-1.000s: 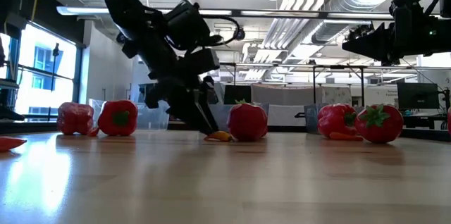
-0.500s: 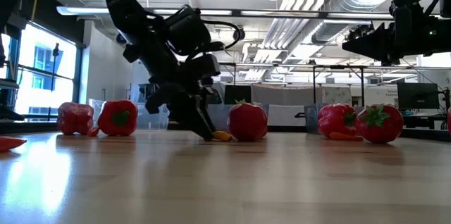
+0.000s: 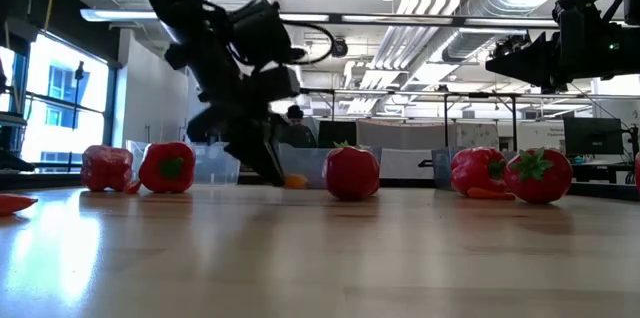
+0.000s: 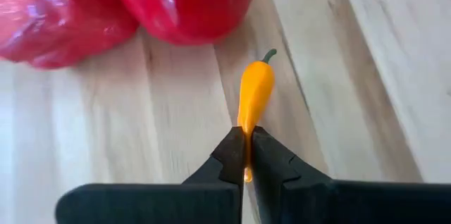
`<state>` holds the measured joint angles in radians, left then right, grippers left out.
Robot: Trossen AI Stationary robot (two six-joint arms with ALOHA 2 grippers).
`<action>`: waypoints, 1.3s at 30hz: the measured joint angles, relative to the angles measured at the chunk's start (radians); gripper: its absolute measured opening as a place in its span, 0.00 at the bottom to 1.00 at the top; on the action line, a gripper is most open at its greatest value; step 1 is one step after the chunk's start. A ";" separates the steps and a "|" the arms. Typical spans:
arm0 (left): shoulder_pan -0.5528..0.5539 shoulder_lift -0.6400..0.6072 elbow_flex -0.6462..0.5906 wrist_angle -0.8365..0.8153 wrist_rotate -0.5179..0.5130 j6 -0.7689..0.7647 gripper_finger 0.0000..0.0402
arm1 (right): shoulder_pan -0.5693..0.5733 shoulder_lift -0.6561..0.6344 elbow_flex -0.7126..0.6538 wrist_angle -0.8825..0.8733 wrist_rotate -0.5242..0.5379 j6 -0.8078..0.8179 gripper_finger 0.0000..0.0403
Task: Sort produce into baskets
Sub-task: Put the yellow chili pepper into the left black bin
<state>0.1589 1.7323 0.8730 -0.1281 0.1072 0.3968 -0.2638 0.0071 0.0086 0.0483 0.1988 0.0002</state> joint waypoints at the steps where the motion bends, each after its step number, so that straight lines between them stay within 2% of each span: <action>1: 0.000 -0.019 0.000 -0.018 -0.017 -0.003 0.00 | 0.000 0.000 0.000 0.000 0.000 0.000 0.00; 7: 0.065 -0.143 0.027 -0.025 -0.137 -0.120 0.00 | 0.000 0.000 0.000 0.000 0.000 0.000 0.00; 12: 0.187 -0.156 0.119 -0.023 -0.176 -0.183 0.00 | 0.000 0.000 0.000 0.000 0.000 0.000 0.00; 16: 0.278 -0.089 0.208 -0.019 -0.170 -0.097 0.00 | 0.000 0.000 0.000 0.000 0.000 0.000 0.00; 20: 0.351 0.022 0.318 -0.032 -0.102 -0.073 0.00 | 0.000 -0.001 0.000 0.000 0.000 0.000 0.00; 29: 0.440 0.256 0.509 -0.103 -0.046 -0.056 0.00 | 0.000 0.000 0.000 0.000 0.000 0.000 0.00; 39: 0.472 0.301 0.545 -0.167 -0.035 -0.025 0.01 | 0.000 0.000 0.000 0.000 0.000 0.000 0.00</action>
<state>0.6308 2.0335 1.4181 -0.2955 0.0723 0.3717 -0.2638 0.0071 0.0086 0.0481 0.1986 0.0006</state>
